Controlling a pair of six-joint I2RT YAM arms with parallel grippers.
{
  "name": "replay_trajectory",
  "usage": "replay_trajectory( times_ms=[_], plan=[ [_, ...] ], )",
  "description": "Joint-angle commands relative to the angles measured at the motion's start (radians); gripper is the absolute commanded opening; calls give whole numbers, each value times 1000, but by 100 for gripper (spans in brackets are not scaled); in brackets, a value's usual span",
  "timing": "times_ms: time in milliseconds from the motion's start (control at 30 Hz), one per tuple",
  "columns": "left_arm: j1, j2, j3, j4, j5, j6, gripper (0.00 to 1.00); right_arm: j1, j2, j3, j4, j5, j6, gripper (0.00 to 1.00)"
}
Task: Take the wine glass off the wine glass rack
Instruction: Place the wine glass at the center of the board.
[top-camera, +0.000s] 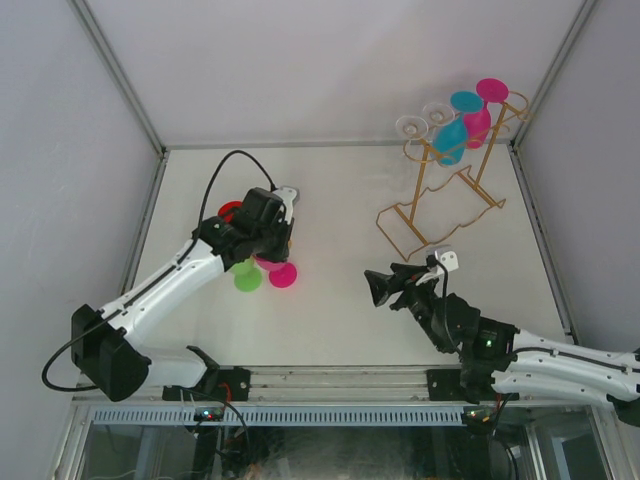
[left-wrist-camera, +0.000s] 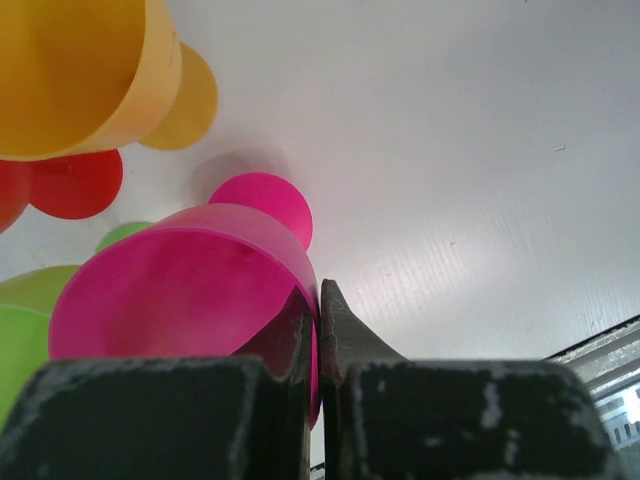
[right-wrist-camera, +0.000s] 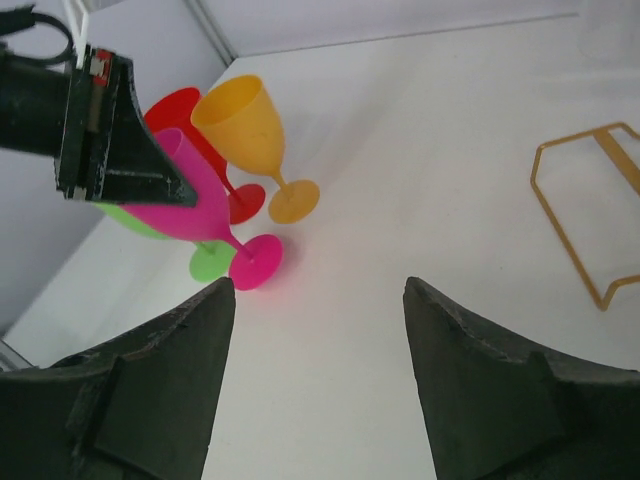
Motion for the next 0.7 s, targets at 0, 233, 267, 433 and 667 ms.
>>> replay_trajectory(
  times_ms=[0, 233, 267, 433, 667],
  plan=[
    [-5, 21, 66, 64, -20, -17, 0, -54, -21, 39, -94, -62, 261, 67],
    [-5, 81, 54, 68, -5, -25, 1, -70, -6, 51, -131, -57, 287, 67],
    [-5, 87, 52, 71, -4, -28, 2, -71, -4, 52, -135, -57, 287, 67],
    [-12, 110, 62, 64, -32, -29, 6, -76, 4, 57, -150, -57, 299, 67],
    [-13, 123, 70, 55, -50, -39, 16, -79, 14, 94, -197, -44, 274, 66]
  ],
)
